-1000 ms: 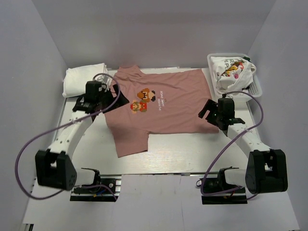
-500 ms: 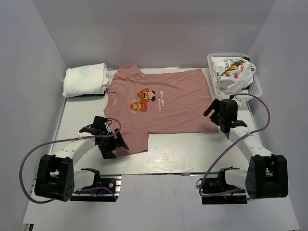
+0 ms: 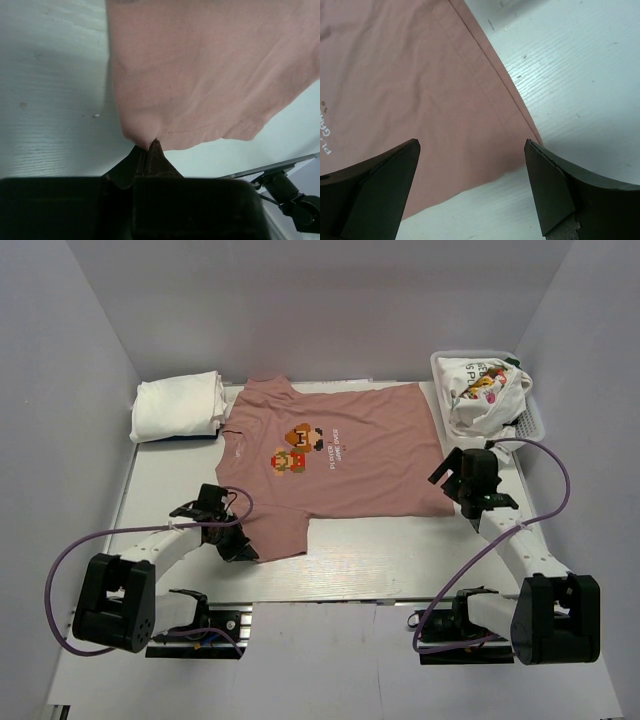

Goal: Fold and stack the t-shirts

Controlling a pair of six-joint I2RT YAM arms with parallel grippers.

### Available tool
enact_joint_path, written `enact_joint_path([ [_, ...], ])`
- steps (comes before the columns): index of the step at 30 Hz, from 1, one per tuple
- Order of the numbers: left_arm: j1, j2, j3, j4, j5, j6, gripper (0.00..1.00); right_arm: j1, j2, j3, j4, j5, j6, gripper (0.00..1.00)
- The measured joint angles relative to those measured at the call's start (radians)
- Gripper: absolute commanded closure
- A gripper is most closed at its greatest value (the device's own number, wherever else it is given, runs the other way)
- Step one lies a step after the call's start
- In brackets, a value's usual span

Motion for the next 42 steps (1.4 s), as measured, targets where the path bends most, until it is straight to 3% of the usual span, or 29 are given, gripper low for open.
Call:
enact_joint_path([
  [6, 0.0, -0.002, 0.0, 0.01, 0.002, 0.001, 1.0, -0.013, 0.026, -0.015, -0.055, 0.001, 0.003, 0.1],
  [18, -0.001, -0.037, -0.002, -0.006, -0.043, 0.003, 1.0, -0.061, 0.223, -0.013, -0.071, -0.097, 0.002, 0.13],
  [20, -0.001, -0.039, -0.002, -0.012, -0.047, 0.003, 1.0, -0.065, 0.228, -0.012, -0.058, -0.109, 0.002, 0.21],
  [21, -0.001, -0.04, -0.002, -0.015, -0.048, 0.003, 1.0, -0.066, 0.231, -0.012, -0.054, -0.114, 0.003, 0.3],
  [22, -0.001, -0.04, -0.001, -0.017, -0.049, 0.004, 1.0, -0.073, 0.232, -0.013, -0.048, -0.121, 0.005, 0.46],
  [25, -0.001, -0.04, 0.003, -0.027, -0.049, 0.007, 1.0, -0.093, 0.24, -0.022, -0.045, -0.139, 0.018, 0.71],
  [28, -0.001, -0.041, 0.016, -0.044, -0.05, 0.01, 1.0, -0.106, 0.233, -0.035, -0.05, -0.139, 0.031, 0.89],
  [29, -0.001, -0.044, 0.019, -0.05, -0.047, 0.01, 1.0, -0.107, 0.229, -0.042, -0.051, -0.14, 0.034, 1.0],
  [42, -0.001, -0.277, 0.018, -0.344, 0.1, -0.025, 1.0, -0.107, 0.027, -0.126, -0.233, -0.158, 0.026, 1.0],
])
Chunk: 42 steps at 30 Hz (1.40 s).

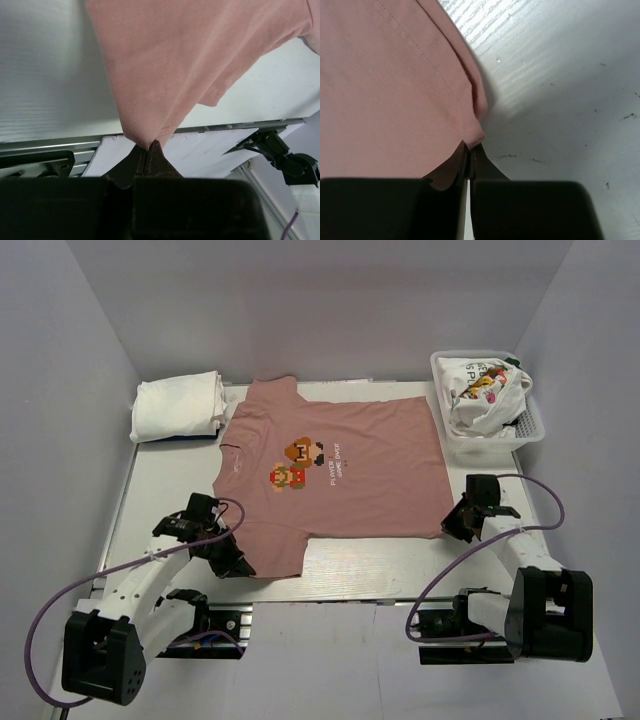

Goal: Fold and stack the t-shirts

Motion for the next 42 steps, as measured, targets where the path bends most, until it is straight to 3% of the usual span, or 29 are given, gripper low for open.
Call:
enact_joint_path([
  [5, 0.0, 0.03, 0.037, 0.001, 0.011, 0.005, 1.0, 0.0, -0.051, 0.0, -0.026, -0.018, -0.012, 1.0],
  [11, -0.001, 0.152, 0.203, 0.223, 0.006, 0.014, 1.0, 0.005, -0.003, 0.061, -0.03, -0.038, -0.041, 1.0],
  [17, 0.003, 0.323, 0.416, 0.331, -0.029, 0.033, 1.0, 0.006, 0.051, 0.181, 0.009, -0.04, -0.053, 1.0],
  [24, 0.014, 0.551, 0.675, 0.341, -0.107, 0.047, 1.0, 0.006, 0.183, 0.311, 0.043, -0.059, -0.055, 1.0],
  [37, 0.046, 0.859, 0.964, 0.34, -0.209, 0.058, 1.0, 0.006, 0.455, 0.6, 0.065, -0.07, -0.086, 1.0],
  [42, 0.063, 0.952, 1.059, 0.34, -0.229, 0.066, 1.0, 0.006, 0.536, 0.654, 0.064, -0.064, -0.093, 0.93],
])
